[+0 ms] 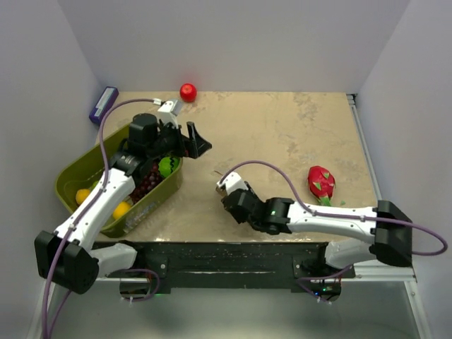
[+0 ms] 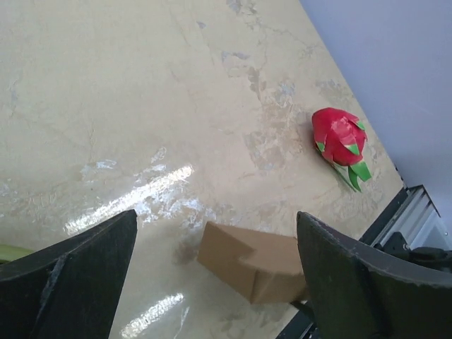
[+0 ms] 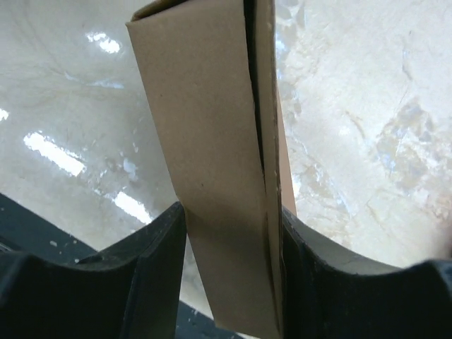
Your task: Fold the paper box
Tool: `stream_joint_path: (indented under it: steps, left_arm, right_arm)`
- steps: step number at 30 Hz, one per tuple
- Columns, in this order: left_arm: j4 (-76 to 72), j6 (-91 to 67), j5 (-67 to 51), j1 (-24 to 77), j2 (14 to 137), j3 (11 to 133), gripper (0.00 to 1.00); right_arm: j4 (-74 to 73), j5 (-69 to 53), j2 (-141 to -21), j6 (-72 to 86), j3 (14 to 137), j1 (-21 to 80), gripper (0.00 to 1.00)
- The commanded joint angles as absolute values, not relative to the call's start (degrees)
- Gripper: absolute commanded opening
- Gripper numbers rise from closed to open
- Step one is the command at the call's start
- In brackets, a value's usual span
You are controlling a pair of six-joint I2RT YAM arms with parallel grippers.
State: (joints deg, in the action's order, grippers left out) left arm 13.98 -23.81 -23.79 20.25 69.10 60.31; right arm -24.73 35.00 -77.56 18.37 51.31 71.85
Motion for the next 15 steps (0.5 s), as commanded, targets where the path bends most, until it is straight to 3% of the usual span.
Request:
stream_joint_path:
  steps: [1, 10, 15]
  left_arm:
    - [5.11, -23.73, -27.04, 19.95, 63.73, 53.01, 0.98]
    - [-2.02, -19.25, -43.23, 20.04, 61.09, 44.74, 0.97]
    - [-0.18, -20.39, -38.07, 21.61, 63.19, 42.36, 0.95]
  right_arm:
    - [-20.30, 18.30, -69.88, 11.79, 49.31, 64.61, 0.39]
    - [-22.94, 3.27, -71.62, 8.18, 51.59, 57.22, 0.37]
    - [-23.03, 1.32, -72.86, 7.47, 52.12, 55.02, 0.37]
